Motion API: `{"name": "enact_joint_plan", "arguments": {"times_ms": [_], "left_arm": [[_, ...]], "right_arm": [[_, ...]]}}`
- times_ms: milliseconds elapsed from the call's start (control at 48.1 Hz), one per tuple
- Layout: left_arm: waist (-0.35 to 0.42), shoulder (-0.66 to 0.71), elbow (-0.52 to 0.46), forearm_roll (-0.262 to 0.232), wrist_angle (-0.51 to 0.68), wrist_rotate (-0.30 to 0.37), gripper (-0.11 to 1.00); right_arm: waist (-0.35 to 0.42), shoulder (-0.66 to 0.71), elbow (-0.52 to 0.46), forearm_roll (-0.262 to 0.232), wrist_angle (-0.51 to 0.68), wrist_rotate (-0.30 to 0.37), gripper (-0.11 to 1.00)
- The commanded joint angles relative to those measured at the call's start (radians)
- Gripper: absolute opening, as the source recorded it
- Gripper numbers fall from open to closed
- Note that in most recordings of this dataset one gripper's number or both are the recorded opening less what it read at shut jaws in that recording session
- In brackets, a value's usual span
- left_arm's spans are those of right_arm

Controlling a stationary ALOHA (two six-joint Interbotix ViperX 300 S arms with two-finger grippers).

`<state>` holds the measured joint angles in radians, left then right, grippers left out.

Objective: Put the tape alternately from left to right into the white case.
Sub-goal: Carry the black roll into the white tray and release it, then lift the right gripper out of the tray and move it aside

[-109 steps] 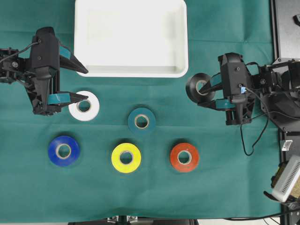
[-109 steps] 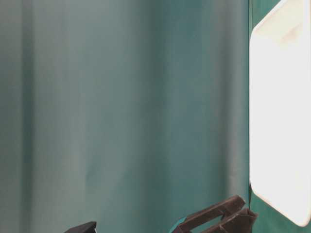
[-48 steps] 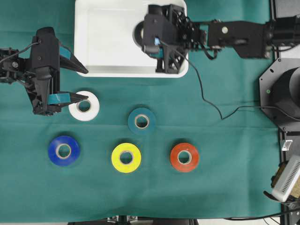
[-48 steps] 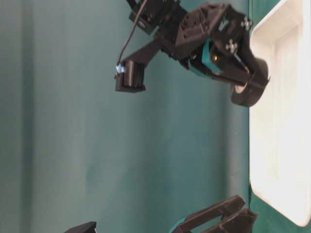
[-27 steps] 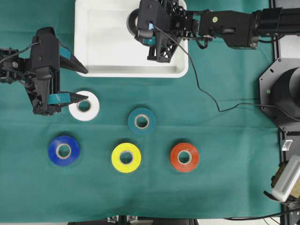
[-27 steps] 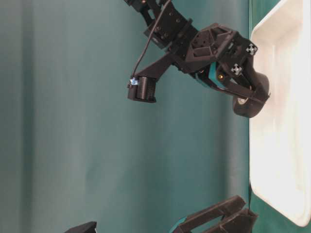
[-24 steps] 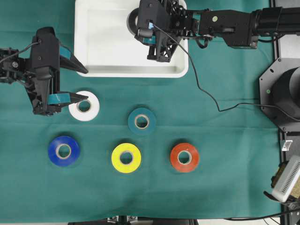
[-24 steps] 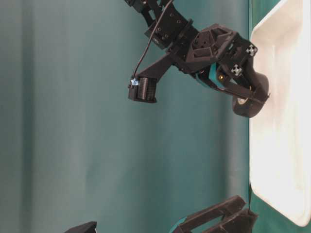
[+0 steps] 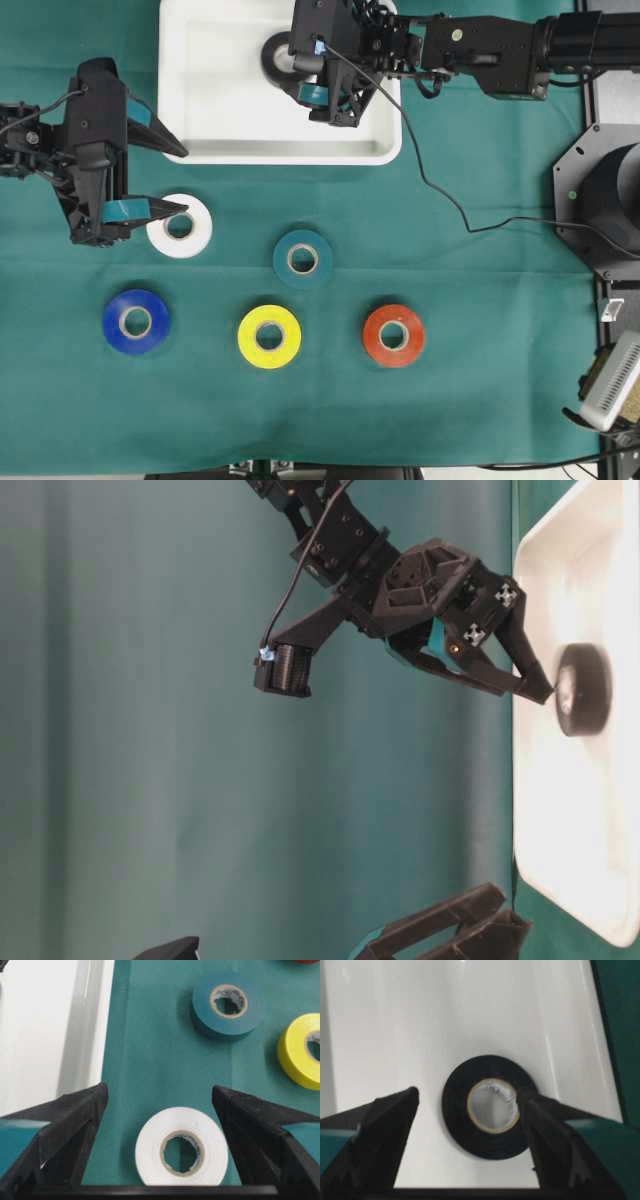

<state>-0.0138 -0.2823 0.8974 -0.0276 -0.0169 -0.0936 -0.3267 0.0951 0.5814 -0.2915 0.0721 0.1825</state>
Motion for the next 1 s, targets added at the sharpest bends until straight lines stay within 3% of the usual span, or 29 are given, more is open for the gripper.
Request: {"name": "enact_joint_plan", "arguments": {"times_ms": [0,353,977], "left_arm": [[-0.002,-0.008,-0.008,0.000,-0.002,0.002,0.59],[-0.002,-0.008,-0.005,0.000,-0.002,0.002,0.59],[0.000,-0.008,0.005,0.000,-0.002,0.002,0.59]], "right_arm": [[0.002,-0.015,-0.020,-0.003,-0.009,0.000,0.81],[0.023,-0.040,-0.005,-0.003,-0.003,0.002,0.81],[0.209,-0.209,0.133,-0.003,-0.060,0.003,0.81]]}}
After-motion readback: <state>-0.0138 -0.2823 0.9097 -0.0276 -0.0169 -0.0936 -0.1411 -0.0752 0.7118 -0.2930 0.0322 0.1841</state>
